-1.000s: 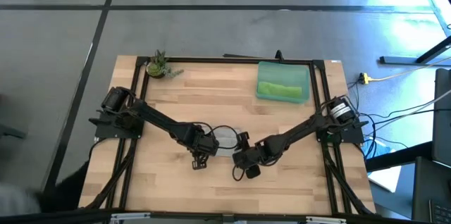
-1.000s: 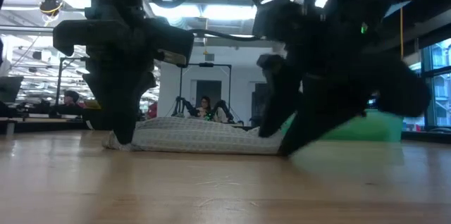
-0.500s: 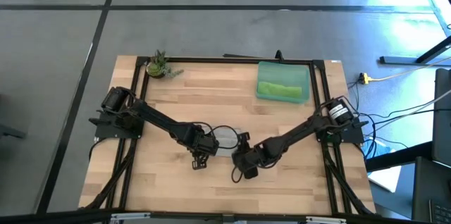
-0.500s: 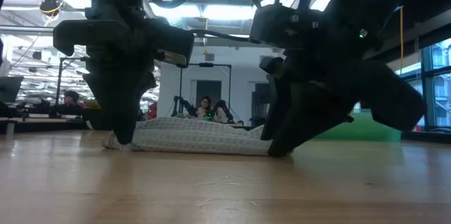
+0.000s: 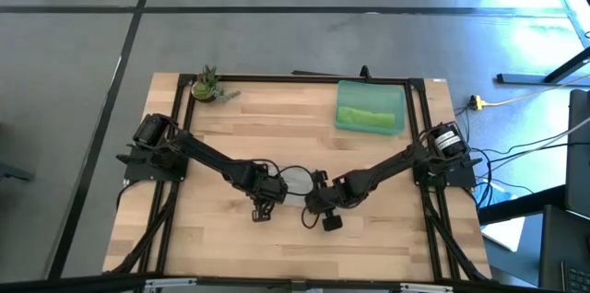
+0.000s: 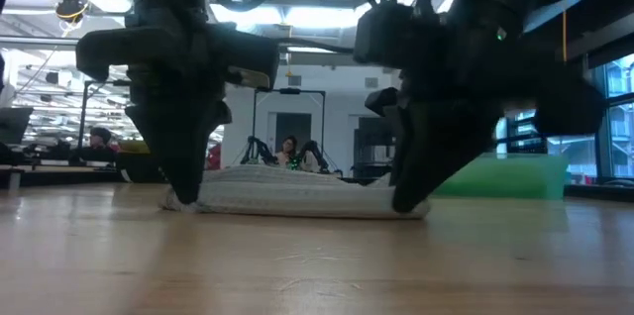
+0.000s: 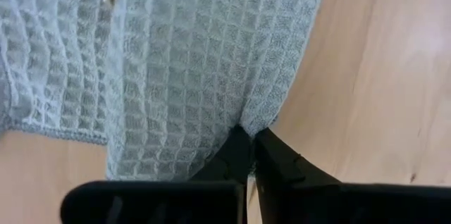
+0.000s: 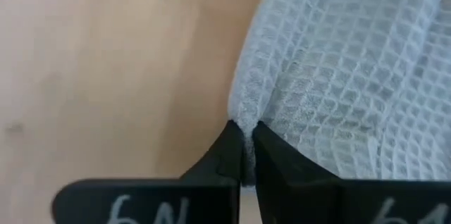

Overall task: Roll microfiber towels into tight, uniform cylinder then place into a basket
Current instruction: Roll the gray kitchen towel

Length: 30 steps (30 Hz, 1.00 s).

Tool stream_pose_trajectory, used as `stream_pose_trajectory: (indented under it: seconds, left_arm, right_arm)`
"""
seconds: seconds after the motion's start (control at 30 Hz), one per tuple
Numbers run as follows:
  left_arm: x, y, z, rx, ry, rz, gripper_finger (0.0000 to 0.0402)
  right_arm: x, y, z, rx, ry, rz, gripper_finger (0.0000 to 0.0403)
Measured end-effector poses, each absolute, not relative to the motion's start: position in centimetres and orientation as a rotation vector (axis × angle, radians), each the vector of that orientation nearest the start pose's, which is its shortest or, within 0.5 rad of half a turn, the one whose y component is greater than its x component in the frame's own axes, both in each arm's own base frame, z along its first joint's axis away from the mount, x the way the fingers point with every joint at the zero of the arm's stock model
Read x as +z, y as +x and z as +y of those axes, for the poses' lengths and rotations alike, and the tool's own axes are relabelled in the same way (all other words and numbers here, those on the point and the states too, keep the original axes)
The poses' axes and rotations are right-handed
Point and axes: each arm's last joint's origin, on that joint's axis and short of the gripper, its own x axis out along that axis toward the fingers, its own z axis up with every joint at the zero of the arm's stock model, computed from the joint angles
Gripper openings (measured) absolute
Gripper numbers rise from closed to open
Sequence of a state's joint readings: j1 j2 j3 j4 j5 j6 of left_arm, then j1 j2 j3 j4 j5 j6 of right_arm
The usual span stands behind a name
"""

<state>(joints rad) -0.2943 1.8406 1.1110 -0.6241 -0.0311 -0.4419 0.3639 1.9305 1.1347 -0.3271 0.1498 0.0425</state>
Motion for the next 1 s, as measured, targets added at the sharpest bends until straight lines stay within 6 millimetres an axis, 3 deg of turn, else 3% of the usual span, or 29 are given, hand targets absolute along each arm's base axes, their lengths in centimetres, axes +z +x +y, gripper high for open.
stream_pose_trajectory:
  seconds: [0.23, 0.43, 1.0]
  left_arm:
    - [14.5, 32.0, -9.6, 0.04, -0.105, 1.353, 0.0003]
    - [14.5, 31.9, -9.6, 0.004, -0.062, 1.359, 0.0003]
    - [14.5, 31.9, -9.5, -0.046, -0.021, 1.369, 0.0003]
  right_arm:
    - [14.8, 35.3, 9.7, 0.28, -0.052, 1.09, 0.0018]
    - [15.1, 36.1, 6.1, 0.348, 0.177, 1.097, 0.0018]
    - [15.9, 37.0, -1.4, 0.22, 0.399, 0.998, 0.0018]
